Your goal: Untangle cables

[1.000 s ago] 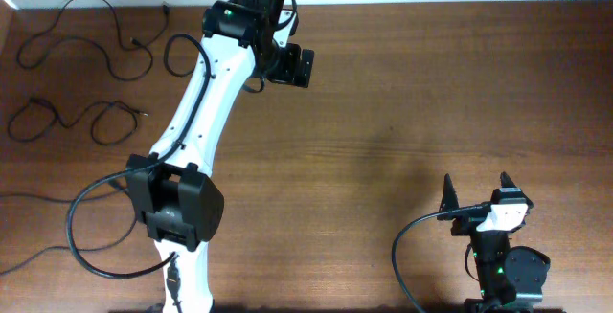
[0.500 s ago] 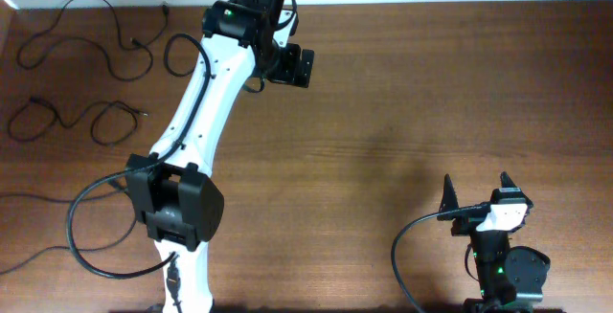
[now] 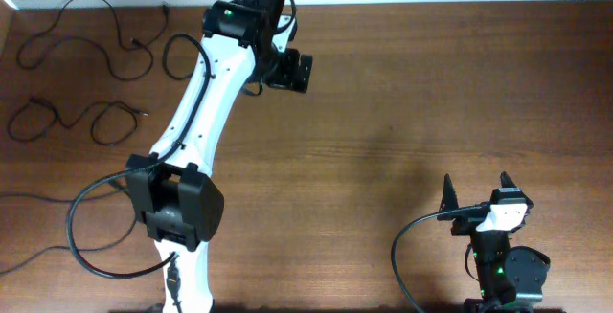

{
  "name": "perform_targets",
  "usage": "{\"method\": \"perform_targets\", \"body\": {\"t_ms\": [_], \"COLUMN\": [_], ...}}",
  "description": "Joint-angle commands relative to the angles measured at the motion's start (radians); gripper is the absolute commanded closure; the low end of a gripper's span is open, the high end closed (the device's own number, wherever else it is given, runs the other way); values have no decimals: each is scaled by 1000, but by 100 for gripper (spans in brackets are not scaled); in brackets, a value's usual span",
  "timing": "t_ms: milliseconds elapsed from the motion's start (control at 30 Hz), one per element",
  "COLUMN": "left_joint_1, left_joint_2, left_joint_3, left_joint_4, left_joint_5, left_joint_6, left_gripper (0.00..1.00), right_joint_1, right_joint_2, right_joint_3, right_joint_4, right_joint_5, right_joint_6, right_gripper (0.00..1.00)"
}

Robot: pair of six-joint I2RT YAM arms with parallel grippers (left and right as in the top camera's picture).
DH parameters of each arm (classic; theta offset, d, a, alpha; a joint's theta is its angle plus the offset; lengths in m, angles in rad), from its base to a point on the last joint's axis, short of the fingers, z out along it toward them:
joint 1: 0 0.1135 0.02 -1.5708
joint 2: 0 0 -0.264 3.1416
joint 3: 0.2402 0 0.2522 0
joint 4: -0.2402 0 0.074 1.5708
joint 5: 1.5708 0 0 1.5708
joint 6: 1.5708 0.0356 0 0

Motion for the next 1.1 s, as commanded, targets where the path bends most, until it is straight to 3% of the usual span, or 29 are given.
{"method": "perform_targets", "body": {"t_ms": [0,200,400,500,600,833,1067], "left_joint_1": [1,-24,-72,-79,-78,-76,-47], "left_joint_2": [2,-4,-127,-302,-476,-890,-1334], "left_joint_3": [-1,-22,-280,-508,-658,-935,-1274], "left_joint_4": [-47,-76,188,360,438,452,527], "left_joint_5": [-10,-6,-7,-6,-33,-100,-50], "left_joint_6": [16,15,16,16,16,20,19], "left_gripper": [1,1,1,1,1,1,1], "right_joint_1": [-5,-5,-5,-5,-5,-5,-5], "right_joint_2": [-11,-11,-11,-11,-11,-11,-11], "right_joint_3": [-5,-5,-5,-5,-5,-5,-5], "right_joint_4": [-7,-7,-7,-7,-7,-7,-7], "right_joint_5": [16,16,16,16,16,16,16], "right_joint_6": [1,1,1,1,1,1,1], "right_gripper": [2,2,2,2,2,1,2]}}
